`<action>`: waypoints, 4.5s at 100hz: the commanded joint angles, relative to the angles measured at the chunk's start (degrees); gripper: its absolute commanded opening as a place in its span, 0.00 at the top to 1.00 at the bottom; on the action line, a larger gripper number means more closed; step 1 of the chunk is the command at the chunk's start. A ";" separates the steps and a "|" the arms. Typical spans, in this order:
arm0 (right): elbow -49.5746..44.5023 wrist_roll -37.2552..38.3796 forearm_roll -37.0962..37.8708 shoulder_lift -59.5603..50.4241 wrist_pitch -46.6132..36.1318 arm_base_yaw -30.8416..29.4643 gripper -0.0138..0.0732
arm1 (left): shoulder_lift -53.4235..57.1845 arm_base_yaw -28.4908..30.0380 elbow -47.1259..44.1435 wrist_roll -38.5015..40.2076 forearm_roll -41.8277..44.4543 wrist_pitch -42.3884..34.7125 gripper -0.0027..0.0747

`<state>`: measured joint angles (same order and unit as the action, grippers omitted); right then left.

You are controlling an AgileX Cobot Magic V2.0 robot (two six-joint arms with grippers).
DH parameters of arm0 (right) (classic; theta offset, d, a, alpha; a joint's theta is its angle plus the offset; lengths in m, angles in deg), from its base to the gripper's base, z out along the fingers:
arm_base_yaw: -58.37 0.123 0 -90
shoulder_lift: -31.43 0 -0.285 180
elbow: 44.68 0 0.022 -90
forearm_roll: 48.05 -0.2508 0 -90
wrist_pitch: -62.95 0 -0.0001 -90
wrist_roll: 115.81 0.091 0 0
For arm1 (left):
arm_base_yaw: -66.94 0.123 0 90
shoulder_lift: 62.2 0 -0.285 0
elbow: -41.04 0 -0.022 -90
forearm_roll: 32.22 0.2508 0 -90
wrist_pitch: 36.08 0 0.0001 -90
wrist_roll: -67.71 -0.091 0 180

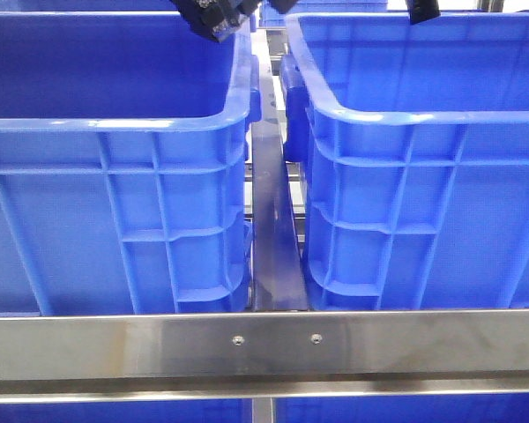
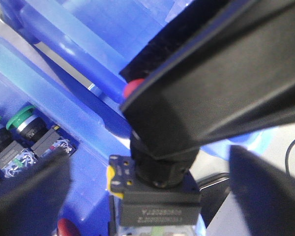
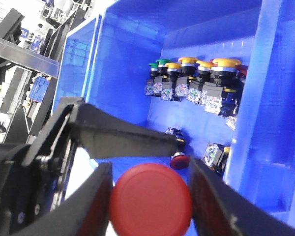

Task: Pick red and yellow buttons and place in box

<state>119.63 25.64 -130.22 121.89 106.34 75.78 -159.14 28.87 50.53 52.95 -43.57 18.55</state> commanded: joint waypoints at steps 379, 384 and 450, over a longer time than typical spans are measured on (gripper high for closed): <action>-31.73 -42.18 3.32 -39.56 -33.84 -12.68 0.92 | 2.41 3.13 1.86 0.68 3.68 1.54 0.10; -31.85 -42.18 3.32 -39.56 -33.78 -12.68 0.92 | 2.41 4.88 1.86 0.68 3.68 1.66 0.10; -31.84 -42.18 3.32 -39.56 -33.61 -12.68 0.92 | -2.42 24.75 1.86 13.81 0.18 2.26 0.10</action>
<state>86.22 -15.79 -126.23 82.71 72.98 63.41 -162.27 53.56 50.53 65.41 -42.01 23.05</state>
